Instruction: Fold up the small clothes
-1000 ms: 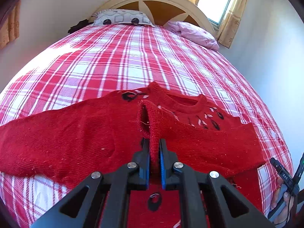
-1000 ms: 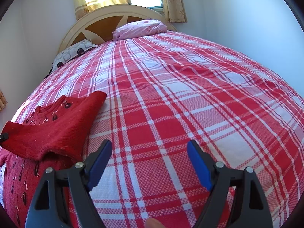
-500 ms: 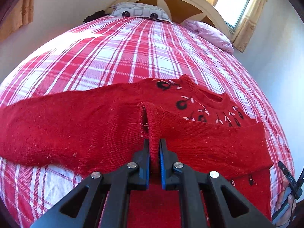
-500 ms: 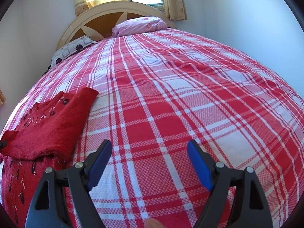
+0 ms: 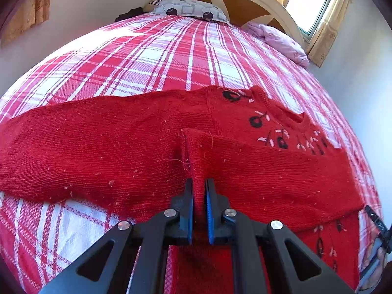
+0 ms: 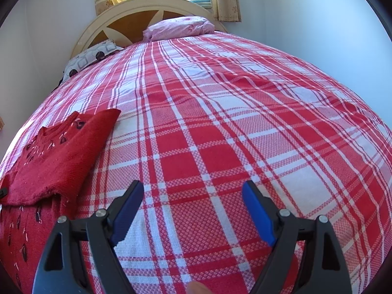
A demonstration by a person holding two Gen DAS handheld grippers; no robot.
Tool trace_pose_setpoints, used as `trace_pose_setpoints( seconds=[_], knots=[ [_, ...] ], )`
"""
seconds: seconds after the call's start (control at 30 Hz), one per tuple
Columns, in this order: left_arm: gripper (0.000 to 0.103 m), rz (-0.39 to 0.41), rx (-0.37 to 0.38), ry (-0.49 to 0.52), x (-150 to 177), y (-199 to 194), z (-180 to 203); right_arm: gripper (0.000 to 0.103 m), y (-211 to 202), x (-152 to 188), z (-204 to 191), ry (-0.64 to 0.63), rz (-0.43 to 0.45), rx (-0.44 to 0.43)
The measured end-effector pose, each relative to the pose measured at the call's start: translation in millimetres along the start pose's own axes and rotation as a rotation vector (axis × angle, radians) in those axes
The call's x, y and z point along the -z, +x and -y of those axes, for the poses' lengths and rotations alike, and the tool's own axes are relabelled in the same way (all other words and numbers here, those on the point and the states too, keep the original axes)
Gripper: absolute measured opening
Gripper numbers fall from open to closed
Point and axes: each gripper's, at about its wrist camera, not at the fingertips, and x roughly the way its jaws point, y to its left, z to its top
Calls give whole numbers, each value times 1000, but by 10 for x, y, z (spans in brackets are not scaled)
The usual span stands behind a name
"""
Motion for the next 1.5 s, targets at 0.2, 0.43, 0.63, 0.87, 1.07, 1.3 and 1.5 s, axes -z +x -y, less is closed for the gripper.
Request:
trace_pose_setpoints(
  seconds=[0.2,0.43,0.63,0.87,1.07,1.3,1.5],
  knots=[
    [20,19,-53,116,47,-68,202,85,-352,-103,-265,-63,81,-80],
    [64,86,-77,129,27,-255,174,76,-527,-158,-1393,-371,47,-320],
    [64,54,-124,80,-12,-152,-99,72,100,82,-1606,-453,-189,-226],
    [64,118,-170,92,16,-467,-428,73,-162,236,-1626,-541,-115,-180],
    [64,142,-313,-6,-25,-798,-1207,73,-424,133,-2081,-575,-99,-265],
    [64,153,-517,-207,64,-1157,-2370,73,-511,451,-2417,-696,-138,-324],
    [64,183,-583,-413,229,-1405,-3096,73,-531,563,-2360,-731,-137,-308]
  ],
)
